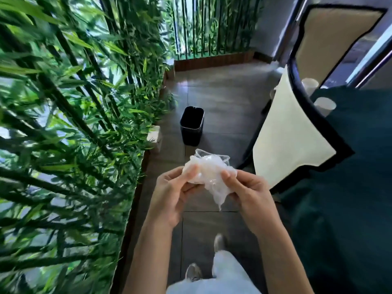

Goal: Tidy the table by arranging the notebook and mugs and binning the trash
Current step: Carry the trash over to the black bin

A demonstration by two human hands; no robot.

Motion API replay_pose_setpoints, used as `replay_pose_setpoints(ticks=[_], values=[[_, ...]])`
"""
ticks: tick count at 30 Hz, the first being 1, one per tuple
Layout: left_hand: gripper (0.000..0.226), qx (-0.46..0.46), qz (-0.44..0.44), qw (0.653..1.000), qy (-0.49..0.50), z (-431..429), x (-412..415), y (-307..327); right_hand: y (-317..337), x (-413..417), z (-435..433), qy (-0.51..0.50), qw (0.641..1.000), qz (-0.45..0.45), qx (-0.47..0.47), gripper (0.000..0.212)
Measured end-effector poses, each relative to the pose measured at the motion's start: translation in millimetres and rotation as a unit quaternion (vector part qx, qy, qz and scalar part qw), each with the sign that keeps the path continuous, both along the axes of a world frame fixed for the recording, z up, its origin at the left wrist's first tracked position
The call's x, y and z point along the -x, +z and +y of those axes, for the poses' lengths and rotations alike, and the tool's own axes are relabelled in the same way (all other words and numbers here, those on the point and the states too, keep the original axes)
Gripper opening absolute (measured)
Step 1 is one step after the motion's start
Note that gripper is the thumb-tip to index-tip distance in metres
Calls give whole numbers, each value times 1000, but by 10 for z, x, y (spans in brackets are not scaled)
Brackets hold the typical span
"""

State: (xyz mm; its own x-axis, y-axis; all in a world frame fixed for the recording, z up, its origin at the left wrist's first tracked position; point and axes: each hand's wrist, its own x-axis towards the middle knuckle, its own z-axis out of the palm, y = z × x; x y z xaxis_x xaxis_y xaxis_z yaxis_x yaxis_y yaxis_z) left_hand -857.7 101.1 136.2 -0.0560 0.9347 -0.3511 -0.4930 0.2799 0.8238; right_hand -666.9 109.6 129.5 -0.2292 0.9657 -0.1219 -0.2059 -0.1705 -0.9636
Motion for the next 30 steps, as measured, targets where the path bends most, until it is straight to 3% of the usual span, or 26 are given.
replay_pose_setpoints(ticks=[5,11,19,26,30], values=[[24,3,5,1000,6,715,-10,-118,-115,-22,755,1,999,17,31,46],[24,5,17,1000,24,1808,-119,-130,-155,-65,1946,3,999,33,42,29],[28,38,23,996,76,3081,-158,-185,-188,-15,3359,4,999,-9,49,15],[29,72,3,994,86,3935,-9,-597,-688,183,4366,-15,994,-89,61,13],[18,132,-17,985,110,4627,167,-1026,-1109,382,5095,-37,987,-125,95,8]])
